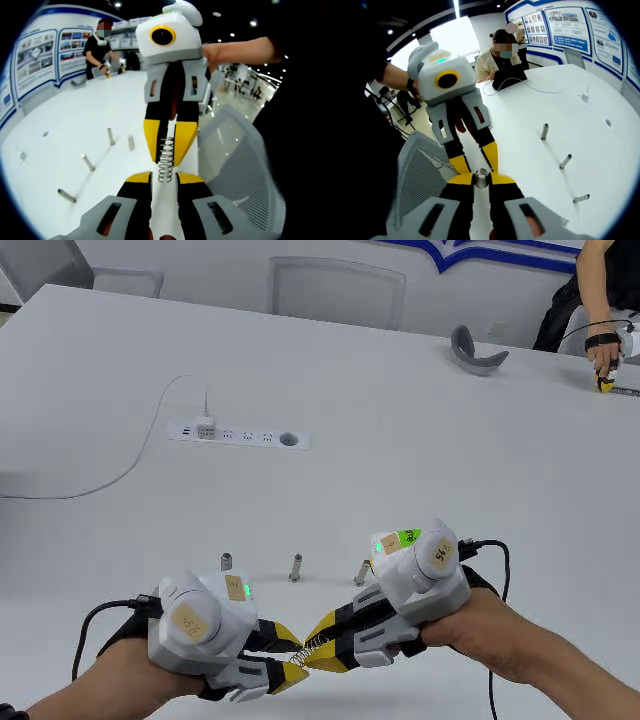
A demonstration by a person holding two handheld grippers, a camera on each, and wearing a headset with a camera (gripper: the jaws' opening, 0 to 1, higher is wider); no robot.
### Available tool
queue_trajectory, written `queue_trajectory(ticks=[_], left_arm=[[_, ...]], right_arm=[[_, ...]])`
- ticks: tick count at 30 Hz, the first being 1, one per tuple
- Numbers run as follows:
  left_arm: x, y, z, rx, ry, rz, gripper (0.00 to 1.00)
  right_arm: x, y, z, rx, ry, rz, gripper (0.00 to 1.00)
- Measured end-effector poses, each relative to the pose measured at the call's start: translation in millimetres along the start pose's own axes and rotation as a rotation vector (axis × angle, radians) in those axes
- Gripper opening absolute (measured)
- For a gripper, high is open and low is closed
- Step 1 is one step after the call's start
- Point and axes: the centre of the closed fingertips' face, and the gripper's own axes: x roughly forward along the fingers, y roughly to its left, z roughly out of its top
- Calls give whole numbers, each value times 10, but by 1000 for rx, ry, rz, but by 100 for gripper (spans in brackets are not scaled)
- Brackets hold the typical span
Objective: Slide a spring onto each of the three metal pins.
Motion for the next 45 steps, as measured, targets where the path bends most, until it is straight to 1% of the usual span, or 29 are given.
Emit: queue_trajectory(ticks=[3, 6, 13, 17, 20, 23, 26, 29, 35, 37, 40, 43, 45], left_arm=[[-12, 33, -40, -28, -3, 13, 20], [-38, 131, -134, -58, 8, 50, 27], [-111, 286, -246, -116, -3, 114, 29], [-140, 363, -299, -163, -18, 150, 30], [-150, 409, -339, -193, -22, 172, 33], [-157, 444, -379, -217, -26, 191, 36], [-167, 484, -421, -233, -27, 214, 39], [-184, 518, -456, -254, -30, 233, 40], [-219, 586, -487, -275, -31, 267, 45], [-241, 613, -488, -280, -35, 279, 46], [-265, 651, -504, -291, -34, 292, 46], [-298, 690, -516, -300, -35, 309, 50], [-330, 719, -521, -306, -38, 322, 51]], right_arm=[[-6, -36, -40, 7, 5, -21, 12], [-16, -55, -80, 27, -1, -37, 12], [-20, -91, -197, 70, -5, -67, 12], [-20, -124, -279, 90, 1, -92, 12], [-24, -186, -340, 95, 10, -121, 12], [-23, -229, -380, 103, 23, -131, 12], [-29, -295, -391, 109, 29, -146, 12], [-35, -400, -396, 119, 35, -167, 12], [-56, -577, -356, 125, 38, -190, 12], [-55, -661, -350, 128, 36, -216, 12], [-48, -786, -382, 122, 50, -250, 12], [-52, -894, -389, 137, 50, -269, 12], [-64, -957, -367, 154, 38, -279, 12]])
